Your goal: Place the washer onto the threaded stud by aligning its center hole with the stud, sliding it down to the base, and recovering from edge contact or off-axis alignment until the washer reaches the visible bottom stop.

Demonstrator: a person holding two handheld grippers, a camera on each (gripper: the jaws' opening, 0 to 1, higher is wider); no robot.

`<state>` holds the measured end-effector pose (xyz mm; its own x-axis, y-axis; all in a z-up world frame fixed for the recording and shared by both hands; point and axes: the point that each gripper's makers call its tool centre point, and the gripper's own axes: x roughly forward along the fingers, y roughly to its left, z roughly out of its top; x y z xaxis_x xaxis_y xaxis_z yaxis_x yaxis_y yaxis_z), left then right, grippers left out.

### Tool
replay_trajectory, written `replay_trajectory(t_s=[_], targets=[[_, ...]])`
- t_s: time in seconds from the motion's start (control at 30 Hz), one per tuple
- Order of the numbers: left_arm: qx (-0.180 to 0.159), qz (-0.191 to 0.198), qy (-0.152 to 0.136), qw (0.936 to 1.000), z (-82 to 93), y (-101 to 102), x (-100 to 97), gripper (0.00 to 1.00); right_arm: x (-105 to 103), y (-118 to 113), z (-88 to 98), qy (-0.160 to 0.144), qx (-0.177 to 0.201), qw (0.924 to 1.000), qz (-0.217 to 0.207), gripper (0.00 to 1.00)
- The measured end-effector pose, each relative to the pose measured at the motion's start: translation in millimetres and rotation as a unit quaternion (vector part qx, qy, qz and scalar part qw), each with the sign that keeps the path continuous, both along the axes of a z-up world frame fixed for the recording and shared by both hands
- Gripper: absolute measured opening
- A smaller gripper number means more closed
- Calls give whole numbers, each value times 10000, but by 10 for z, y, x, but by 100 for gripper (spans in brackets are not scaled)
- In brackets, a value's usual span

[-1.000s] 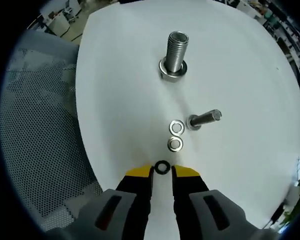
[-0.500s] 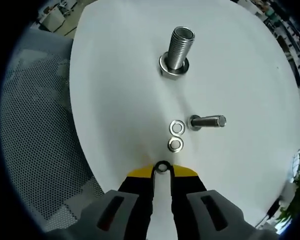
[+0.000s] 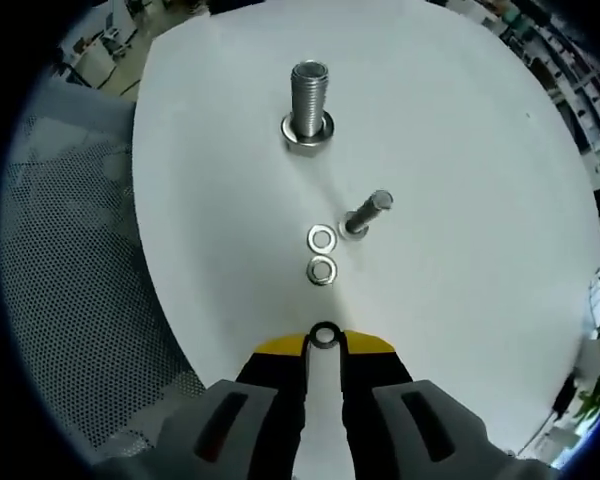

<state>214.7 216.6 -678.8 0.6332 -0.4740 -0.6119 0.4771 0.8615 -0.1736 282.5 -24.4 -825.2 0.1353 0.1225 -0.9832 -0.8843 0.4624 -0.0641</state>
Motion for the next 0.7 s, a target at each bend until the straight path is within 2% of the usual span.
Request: replay_trajectory(t_s=[0.2,0.43,0.5,0.7], targets=[[3,-43,8,10000,-6,-11,2,35,100,-18,147,-121,169,9998,-60,14],[-46,48,67,10000,-20,16,5,34,241,127,337,-341,535,9978,209,14],[1,28,29,10000,-13,12,7,34,300,112,347,-394,429,9979,286,14],[18,51,26,10000,-17,26,11,34,401,209,465,-478,565,9969,283,14]])
